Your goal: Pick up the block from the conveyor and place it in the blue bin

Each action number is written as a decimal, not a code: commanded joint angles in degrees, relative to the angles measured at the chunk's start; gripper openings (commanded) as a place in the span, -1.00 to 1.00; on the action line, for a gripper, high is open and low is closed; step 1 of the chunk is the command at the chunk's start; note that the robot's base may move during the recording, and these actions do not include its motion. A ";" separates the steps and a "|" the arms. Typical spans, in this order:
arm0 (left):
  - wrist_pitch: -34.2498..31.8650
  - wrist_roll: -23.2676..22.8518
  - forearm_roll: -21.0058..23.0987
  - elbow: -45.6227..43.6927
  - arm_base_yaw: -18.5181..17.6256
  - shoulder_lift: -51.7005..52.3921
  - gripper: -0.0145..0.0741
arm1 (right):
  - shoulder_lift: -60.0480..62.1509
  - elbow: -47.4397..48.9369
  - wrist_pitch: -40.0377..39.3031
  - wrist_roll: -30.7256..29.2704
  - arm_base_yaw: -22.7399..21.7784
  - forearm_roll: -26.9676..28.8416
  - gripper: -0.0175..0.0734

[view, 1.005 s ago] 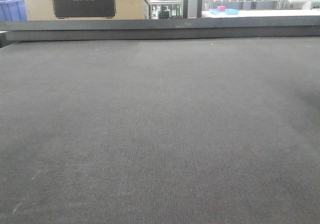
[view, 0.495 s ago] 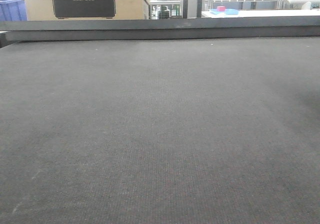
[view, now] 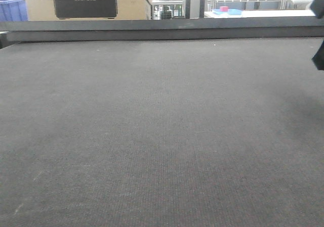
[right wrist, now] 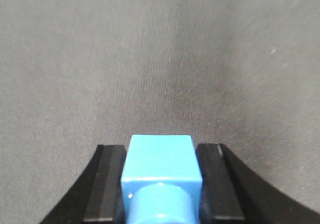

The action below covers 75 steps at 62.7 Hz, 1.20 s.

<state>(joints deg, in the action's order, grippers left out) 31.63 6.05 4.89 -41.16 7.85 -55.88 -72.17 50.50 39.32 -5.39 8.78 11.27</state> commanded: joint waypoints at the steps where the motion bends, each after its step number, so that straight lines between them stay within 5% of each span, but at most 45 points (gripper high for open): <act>1: -4.42 0.38 0.14 3.86 -0.25 5.00 -0.92 | 6.23 -4.37 -6.86 -0.52 0.02 -0.29 -0.98; 13: -9.03 0.38 1.04 8.56 -0.25 13.99 -0.92 | 20.28 -11.93 -15.60 -0.52 0.02 -0.29 -0.98; 35: -8.32 0.38 5.36 6.04 -0.48 19.23 -0.92 | 34.63 -12.48 -17.96 -0.52 0.02 2.95 -0.98; 51: -9.49 0.38 6.30 5.64 -12.96 20.90 -0.92 | 40.49 -12.26 -17.16 -0.78 2.62 5.81 -0.98; 58: -13.33 0.38 6.30 4.56 -17.56 24.06 -0.92 | 43.84 -12.26 -17.12 -5.86 3.78 5.81 -0.98; 67: -21.03 0.38 6.30 4.31 -20.74 29.90 -0.92 | 49.12 -13.08 -18.43 -7.71 3.88 5.45 -0.98; 75: -18.38 0.38 4.24 4.31 -20.83 34.52 -0.92 | 54.48 -15.00 -18.45 -7.71 3.88 4.10 -0.98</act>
<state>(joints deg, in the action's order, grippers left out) 12.48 6.26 10.41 -36.41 -12.52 -23.63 -20.45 36.58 22.27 -12.33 12.59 16.60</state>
